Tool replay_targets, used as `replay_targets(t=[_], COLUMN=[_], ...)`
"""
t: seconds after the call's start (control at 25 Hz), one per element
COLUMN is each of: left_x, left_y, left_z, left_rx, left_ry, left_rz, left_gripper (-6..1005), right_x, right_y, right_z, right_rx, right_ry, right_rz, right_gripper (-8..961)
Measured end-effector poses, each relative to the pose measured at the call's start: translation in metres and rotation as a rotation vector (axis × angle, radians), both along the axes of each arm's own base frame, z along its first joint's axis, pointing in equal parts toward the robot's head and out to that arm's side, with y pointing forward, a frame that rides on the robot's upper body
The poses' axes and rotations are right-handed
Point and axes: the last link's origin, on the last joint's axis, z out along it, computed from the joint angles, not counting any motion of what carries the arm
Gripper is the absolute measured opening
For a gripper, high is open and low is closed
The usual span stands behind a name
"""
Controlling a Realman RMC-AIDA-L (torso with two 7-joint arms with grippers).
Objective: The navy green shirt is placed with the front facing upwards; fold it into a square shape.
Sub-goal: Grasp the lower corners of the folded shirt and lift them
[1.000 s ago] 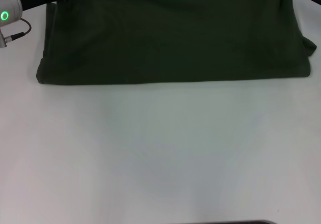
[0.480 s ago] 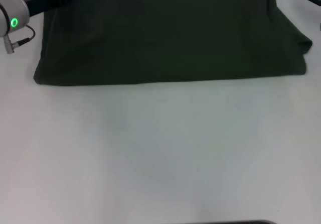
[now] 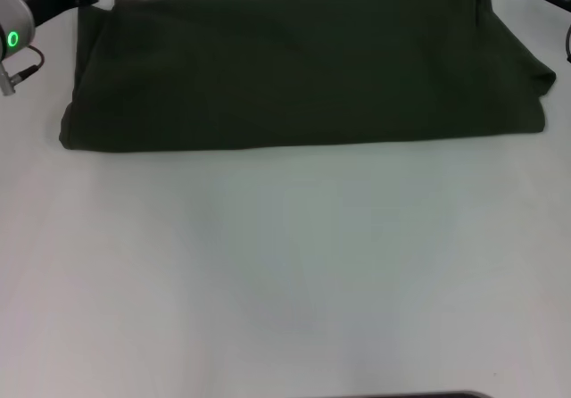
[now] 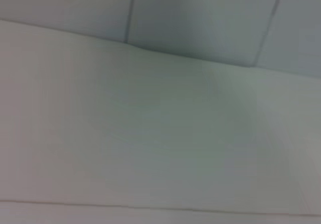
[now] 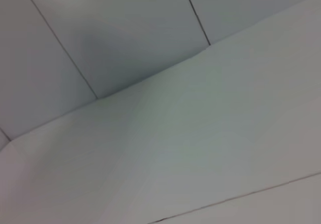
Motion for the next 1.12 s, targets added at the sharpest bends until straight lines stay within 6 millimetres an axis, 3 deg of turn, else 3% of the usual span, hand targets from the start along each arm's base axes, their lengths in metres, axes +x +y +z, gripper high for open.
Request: replay_targets(t=[0.12,0.2,0.44,0.8,1.12], left_x=[-0.003,-0.008,-0.008,-0.004,-0.006], left_y=[0.0,-0.003,-0.022,-0.068,-0.097], left_z=[0.003,0.011,0.033,0.047,0.041], left_rx=[0.027,0.072,0.093,-0.069,-0.252], left_ry=[-0.001,-0.034,-0.195,-0.331,-0.309], left_rz=[0.008,0.02,-0.106,-0.264,-0.29], left_gripper=[474,682,919,918,913], right_x=[0.003,0.004,0.002,0.009,0.042], right_y=[-0.002,-0.004,-0.016,-0.067,-0.112], right_z=[0.001,0.001,0.004,0.034,0.064], right_rx=[0.008,0.005,-0.005,-0.065,-0.226], right_ry=[0.008,0.007,0.039,0.142,0.197], right_rz=[-0.005,0.0,0.084,0.281,0.171], right_gripper=[543,568,627,699,713])
